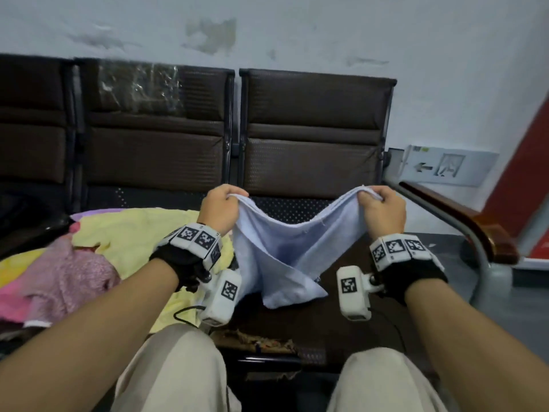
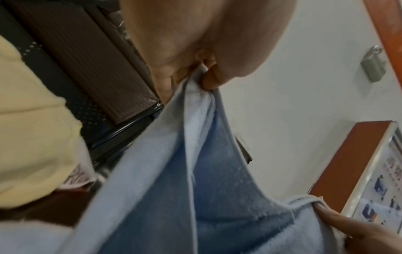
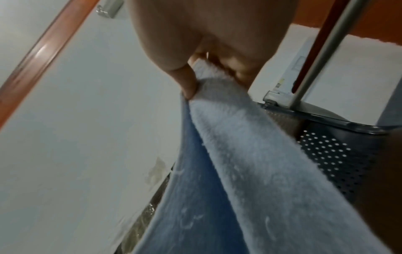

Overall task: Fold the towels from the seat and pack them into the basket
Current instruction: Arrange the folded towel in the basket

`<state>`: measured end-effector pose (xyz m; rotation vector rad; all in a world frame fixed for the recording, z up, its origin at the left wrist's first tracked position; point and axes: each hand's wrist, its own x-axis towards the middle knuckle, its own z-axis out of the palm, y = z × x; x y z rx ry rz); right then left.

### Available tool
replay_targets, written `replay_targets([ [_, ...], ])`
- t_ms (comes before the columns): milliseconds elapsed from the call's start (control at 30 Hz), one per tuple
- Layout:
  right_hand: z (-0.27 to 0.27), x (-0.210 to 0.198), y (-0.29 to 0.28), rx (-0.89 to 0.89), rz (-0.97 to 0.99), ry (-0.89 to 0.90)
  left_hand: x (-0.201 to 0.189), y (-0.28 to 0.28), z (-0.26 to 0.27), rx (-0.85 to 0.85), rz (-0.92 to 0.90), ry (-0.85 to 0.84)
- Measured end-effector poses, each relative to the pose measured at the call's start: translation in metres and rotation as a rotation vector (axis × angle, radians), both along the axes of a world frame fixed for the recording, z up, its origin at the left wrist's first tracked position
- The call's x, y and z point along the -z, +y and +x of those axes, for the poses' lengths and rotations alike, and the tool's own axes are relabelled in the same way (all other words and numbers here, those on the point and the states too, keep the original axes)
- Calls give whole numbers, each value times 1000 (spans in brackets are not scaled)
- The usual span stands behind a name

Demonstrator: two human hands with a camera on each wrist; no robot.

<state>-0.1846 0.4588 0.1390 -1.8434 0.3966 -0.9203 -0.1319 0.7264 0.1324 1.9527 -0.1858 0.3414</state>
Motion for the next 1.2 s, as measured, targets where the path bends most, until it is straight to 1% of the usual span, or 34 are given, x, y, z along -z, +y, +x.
replay_targets([
  [67,-6,-22,2,66,-6,-11,-23,2,-8,42,-2,-51],
  [167,-12,-55,3,91,-25,-58,-54,9,-19,52,32,-129],
  [300,-18,-97,-1,108,-51,-150,-91,21,-22,-20,5,-221],
  [367,-17,-101,-7,112,-67,-150,-94,26,-17,-63,-11,-225],
  [433,-13,-88,-13,94,-73,-73,-80,26,-12,-98,28,-186],
  [500,-5,-65,-21,47,-17,22,-52,21,-5,-97,48,-122],
  [600,6,-30,-29,-3,61,116,-14,11,6,-80,-2,-8],
  [733,23,10,-43,6,143,172,18,0,37,-83,-117,137],
  [800,29,34,-49,10,166,220,36,-4,48,-57,-24,153],
  [900,32,67,-55,-42,203,225,59,-13,53,-43,14,266],
  [967,35,79,-59,-83,218,237,69,-19,60,-35,8,372],
  [1033,37,87,-59,-142,259,246,80,-28,61,27,-24,376],
  [1200,40,85,-32,-439,240,238,105,-47,42,255,21,354],
])
